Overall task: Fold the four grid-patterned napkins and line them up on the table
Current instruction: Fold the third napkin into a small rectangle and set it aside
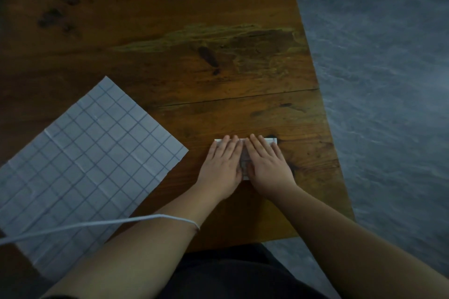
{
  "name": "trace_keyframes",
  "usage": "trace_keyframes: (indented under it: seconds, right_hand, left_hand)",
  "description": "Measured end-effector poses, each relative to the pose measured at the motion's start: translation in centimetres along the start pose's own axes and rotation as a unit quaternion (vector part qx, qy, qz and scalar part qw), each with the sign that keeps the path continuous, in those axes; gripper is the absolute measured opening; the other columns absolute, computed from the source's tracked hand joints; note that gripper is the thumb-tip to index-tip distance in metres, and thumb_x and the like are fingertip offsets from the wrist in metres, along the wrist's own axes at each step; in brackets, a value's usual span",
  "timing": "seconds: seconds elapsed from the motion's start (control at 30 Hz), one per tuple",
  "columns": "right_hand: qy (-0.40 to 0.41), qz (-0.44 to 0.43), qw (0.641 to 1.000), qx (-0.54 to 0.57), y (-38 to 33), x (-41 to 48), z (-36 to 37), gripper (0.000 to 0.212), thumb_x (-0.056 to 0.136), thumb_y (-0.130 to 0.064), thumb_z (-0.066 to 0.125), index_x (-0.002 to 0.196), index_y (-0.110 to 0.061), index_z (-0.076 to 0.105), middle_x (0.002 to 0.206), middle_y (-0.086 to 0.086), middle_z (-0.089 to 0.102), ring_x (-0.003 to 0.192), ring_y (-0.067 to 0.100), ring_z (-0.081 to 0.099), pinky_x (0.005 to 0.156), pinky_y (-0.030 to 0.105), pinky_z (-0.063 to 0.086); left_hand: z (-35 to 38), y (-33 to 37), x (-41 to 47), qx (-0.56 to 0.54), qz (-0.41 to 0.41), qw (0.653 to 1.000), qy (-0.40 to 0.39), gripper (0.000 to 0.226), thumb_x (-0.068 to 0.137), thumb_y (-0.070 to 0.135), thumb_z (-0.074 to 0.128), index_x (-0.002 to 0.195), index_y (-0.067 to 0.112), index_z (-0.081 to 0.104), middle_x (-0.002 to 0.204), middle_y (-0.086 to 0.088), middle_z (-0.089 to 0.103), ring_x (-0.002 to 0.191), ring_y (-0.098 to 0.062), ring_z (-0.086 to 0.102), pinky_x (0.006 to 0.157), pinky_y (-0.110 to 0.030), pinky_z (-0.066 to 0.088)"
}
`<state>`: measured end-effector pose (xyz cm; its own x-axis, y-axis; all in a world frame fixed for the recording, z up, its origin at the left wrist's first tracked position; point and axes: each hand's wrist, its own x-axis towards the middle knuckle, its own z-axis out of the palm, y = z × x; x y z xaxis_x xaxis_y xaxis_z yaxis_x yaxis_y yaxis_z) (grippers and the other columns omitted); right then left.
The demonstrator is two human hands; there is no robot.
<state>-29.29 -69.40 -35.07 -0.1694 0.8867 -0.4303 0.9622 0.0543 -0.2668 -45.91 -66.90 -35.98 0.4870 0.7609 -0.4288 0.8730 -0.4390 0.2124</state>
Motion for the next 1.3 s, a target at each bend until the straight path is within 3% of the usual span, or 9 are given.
trace_keyframes:
  seconds: [0.23,0.4,0.57,0.73,0.9,1.03,1.13,1.2,1.3]
  right_hand:
    - [0.005,0.071,0.997,0.007,3.5,-2.4,-0.4,0.063,0.107,-0.046,0.020,0.163,-0.023,0.004,0.172,-0.003,0.003,0.157,0.014,-0.006,0.128,0.046,-0.001]
    - [0.053,0.074,0.996,0.017,2.6,-1.7,-2.1,0.058,0.104,-0.037,0.041,0.159,-0.021,0.028,0.167,0.001,0.024,0.157,0.020,0.010,0.128,0.048,0.008]
    - [0.048,0.051,0.996,0.048,0.8,1.8,-3.9,0.039,0.102,-0.026,0.052,0.141,-0.027,0.052,0.145,-0.002,0.049,0.139,0.023,0.038,0.117,0.045,0.034]
    - [0.000,0.066,0.998,0.014,0.6,3.3,-5.1,0.029,0.099,-0.019,0.054,0.127,-0.027,0.053,0.130,0.000,0.056,0.125,0.026,0.047,0.106,0.048,0.037]
    - [-0.078,0.105,0.991,0.031,0.5,2.4,-5.1,0.019,0.093,-0.022,0.062,0.111,-0.024,0.058,0.118,0.000,0.054,0.117,0.026,0.049,0.100,0.043,0.044]
    - [-0.062,0.119,0.972,0.194,0.1,-1.0,-5.3,0.014,0.094,-0.022,0.063,0.089,-0.023,0.050,0.093,0.001,0.058,0.083,0.018,0.056,0.061,0.028,0.042]
    - [-0.051,0.112,0.945,0.304,-0.4,-4.4,-6.1,0.014,0.097,-0.019,0.060,0.088,-0.022,0.049,0.091,0.001,0.058,0.078,0.013,0.055,0.058,0.023,0.040]
    - [-0.049,0.107,0.912,0.394,-0.6,-6.8,-6.7,0.014,0.097,-0.019,0.058,0.088,-0.020,0.048,0.092,0.001,0.059,0.084,0.017,0.057,0.065,0.027,0.045]
    - [-0.019,0.116,0.837,0.535,-0.8,-10.2,-7.3,0.016,0.095,-0.019,0.060,0.084,-0.022,0.050,0.094,0.003,0.061,0.093,0.025,0.061,0.074,0.039,0.051]
  left_hand:
    - [0.1,-3.9,-2.3,-0.008,-0.003,1.000,-0.011,0.069,0.106,0.049,0.023,0.158,0.024,-0.014,0.165,0.004,-0.021,0.151,-0.014,-0.022,0.125,-0.044,-0.007]
    - [-0.6,-4.0,-2.6,-0.035,-0.003,0.999,-0.015,0.071,0.106,0.048,0.030,0.157,0.025,-0.015,0.166,0.004,-0.019,0.150,-0.013,-0.024,0.124,-0.040,-0.009]
    - [-1.9,-2.4,-2.4,-0.100,-0.036,0.994,0.037,0.065,0.104,0.033,0.044,0.161,0.025,0.014,0.170,0.003,0.001,0.154,-0.016,-0.012,0.117,-0.034,-0.009]
    - [-2.8,-1.4,-3.0,-0.211,-0.118,0.967,0.078,0.058,0.100,0.019,0.052,0.154,0.022,0.033,0.164,0.001,0.025,0.153,-0.016,0.010,0.121,-0.034,0.011]
    - [-2.8,-0.6,-3.5,-0.349,-0.211,0.910,0.074,0.061,0.097,0.012,0.059,0.152,0.024,0.036,0.158,0.002,0.035,0.147,-0.017,0.027,0.117,-0.037,0.030]
    - [-2.7,0.2,-4.6,-0.401,-0.242,0.880,0.082,0.071,0.093,0.011,0.066,0.154,0.024,0.032,0.159,0.000,0.034,0.148,-0.020,0.028,0.118,-0.044,0.031]
    - [-2.6,0.8,-5.7,-0.456,-0.269,0.843,0.092,0.074,0.093,0.015,0.068,0.156,0.025,0.029,0.160,-0.002,0.033,0.147,-0.023,0.031,0.118,-0.047,0.032]
    - [-2.8,1.6,-6.5,-0.526,-0.300,0.790,0.096,0.070,0.096,0.020,0.065,0.155,0.025,0.028,0.158,-0.003,0.037,0.142,-0.024,0.038,0.114,-0.043,0.035]
    - [-3.7,3.5,-8.0,-0.684,-0.304,0.660,0.064,0.059,0.100,0.025,0.058,0.153,0.019,0.033,0.141,-0.008,0.055,0.122,-0.024,0.058,0.108,-0.046,0.045]
